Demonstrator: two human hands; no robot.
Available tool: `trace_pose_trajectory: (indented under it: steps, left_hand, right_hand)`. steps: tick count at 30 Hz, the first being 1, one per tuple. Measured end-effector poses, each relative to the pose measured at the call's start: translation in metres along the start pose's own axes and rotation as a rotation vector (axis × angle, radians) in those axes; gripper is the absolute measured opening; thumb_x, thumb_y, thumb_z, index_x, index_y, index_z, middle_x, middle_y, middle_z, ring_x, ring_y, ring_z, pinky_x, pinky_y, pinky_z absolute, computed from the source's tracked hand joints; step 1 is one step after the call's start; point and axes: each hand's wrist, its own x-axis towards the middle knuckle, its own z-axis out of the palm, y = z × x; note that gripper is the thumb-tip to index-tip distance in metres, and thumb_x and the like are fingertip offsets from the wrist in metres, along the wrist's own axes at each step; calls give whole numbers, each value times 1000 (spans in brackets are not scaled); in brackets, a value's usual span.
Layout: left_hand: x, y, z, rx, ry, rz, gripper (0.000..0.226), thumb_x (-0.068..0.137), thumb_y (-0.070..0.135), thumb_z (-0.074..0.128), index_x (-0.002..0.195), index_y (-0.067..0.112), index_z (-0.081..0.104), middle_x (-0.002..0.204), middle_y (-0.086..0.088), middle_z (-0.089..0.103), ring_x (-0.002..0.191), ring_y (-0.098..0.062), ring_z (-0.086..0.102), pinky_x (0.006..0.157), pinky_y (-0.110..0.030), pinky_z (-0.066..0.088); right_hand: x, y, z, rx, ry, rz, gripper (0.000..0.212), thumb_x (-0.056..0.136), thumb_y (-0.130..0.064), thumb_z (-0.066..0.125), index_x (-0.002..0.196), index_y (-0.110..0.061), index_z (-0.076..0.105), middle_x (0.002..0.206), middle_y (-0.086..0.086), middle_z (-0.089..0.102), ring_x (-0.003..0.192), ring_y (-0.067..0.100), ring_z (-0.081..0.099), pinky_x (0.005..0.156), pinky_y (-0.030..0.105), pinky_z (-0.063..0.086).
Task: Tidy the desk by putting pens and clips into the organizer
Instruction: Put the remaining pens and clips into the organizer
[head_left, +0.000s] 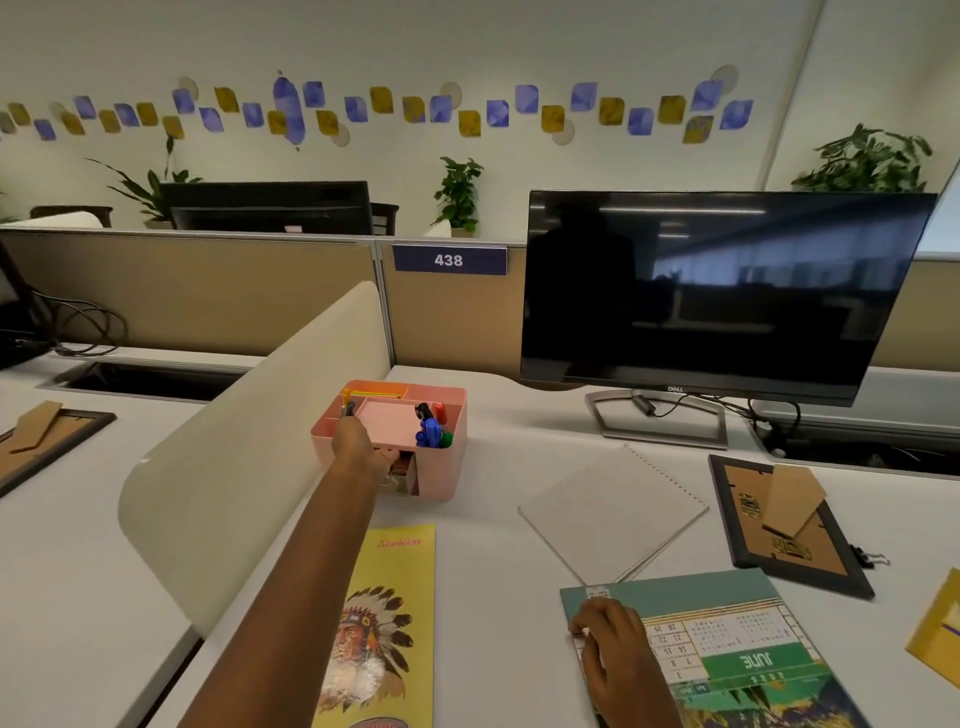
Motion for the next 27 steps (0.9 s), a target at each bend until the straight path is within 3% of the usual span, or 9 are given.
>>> trace_pose_trajectory:
  steps: [4, 7, 10, 13, 16, 18, 22, 24, 27]
  left_hand:
    - [-14, -19, 6, 89, 101, 125, 34, 96, 18, 38, 129, 11, 47, 115, -6, 56, 98, -20, 53, 75, -25, 49]
    - [-32, -57, 9, 344, 134, 305, 40, 97, 11, 34, 137, 10, 39, 134, -13, 46, 114, -25, 48, 92, -33, 43]
    - [-46, -111, 2, 583, -20, 519, 39, 97, 6, 36, 136, 8, 38, 142, -14, 37, 129, -29, 38, 105, -39, 37]
    - [-59, -165, -8, 812, -204, 592, 38, 97, 6, 39, 135, 5, 39, 143, -12, 38, 133, -25, 35, 108, -29, 28]
    - [-70, -208, -12, 1004, -379, 552, 40, 98, 14, 38, 137, 6, 36, 146, -10, 36, 136, -21, 32, 108, -20, 21]
    - [-78, -228, -9, 1132, -476, 544, 44, 99, 21, 36, 142, 9, 29, 152, -7, 26, 141, -20, 22, 114, -25, 16]
    - [-89, -253, 2, 1487, -608, 614, 70, 89, 48, 7, 147, 11, 17, 156, -8, 9, 145, -21, 6, 117, -30, 7]
    - [-91, -258, 10, 1689, -596, 756, 84, 79, 48, 1, 136, 3, 42, 147, -16, 34, 136, -31, 35, 110, -37, 30]
    - [-83, -277, 15, 1867, -535, 866, 78, 97, 34, 0, 94, 15, 75, 103, -3, 73, 93, -19, 70, 73, -31, 56]
  right_hand:
    - [0, 0, 1, 12, -21, 30, 18, 73, -16, 39, 79, -30, 48, 91, -18, 44, 87, -1, 41, 83, -2, 26]
    - [0, 1, -3, 92, -31, 89, 23, 74, -12, 44, 79, -33, 50, 90, -27, 44, 88, -3, 44, 81, -3, 31]
    - [3, 7, -17, 157, -4, 187, 32, 73, -5, 46, 82, -35, 52, 94, -39, 44, 92, -3, 48, 77, 0, 37]
    - [8, 20, -44, 133, 47, 250, 39, 79, 1, 48, 78, -37, 54, 89, -24, 52, 87, 3, 55, 75, 0, 40]
    - [15, 45, -77, 41, 88, 334, 34, 79, 15, 52, 80, -18, 58, 88, -1, 55, 82, 14, 57, 73, -1, 42]
    - [21, 68, -99, -33, 127, 401, 23, 81, 14, 50, 83, -6, 62, 93, 6, 55, 86, 24, 58, 66, 7, 45]
    - [32, 116, -142, -176, 218, 568, 21, 82, 13, 48, 95, 7, 63, 108, 27, 58, 101, 42, 54, 81, 43, 48]
    - [39, 138, -159, -229, 193, 629, 24, 81, 14, 49, 101, 12, 60, 109, 32, 57, 102, 47, 51, 86, 48, 45]
    - [50, 165, -176, -299, 61, 698, 28, 84, 4, 44, 107, 16, 56, 112, 37, 55, 102, 51, 51, 88, 51, 44]
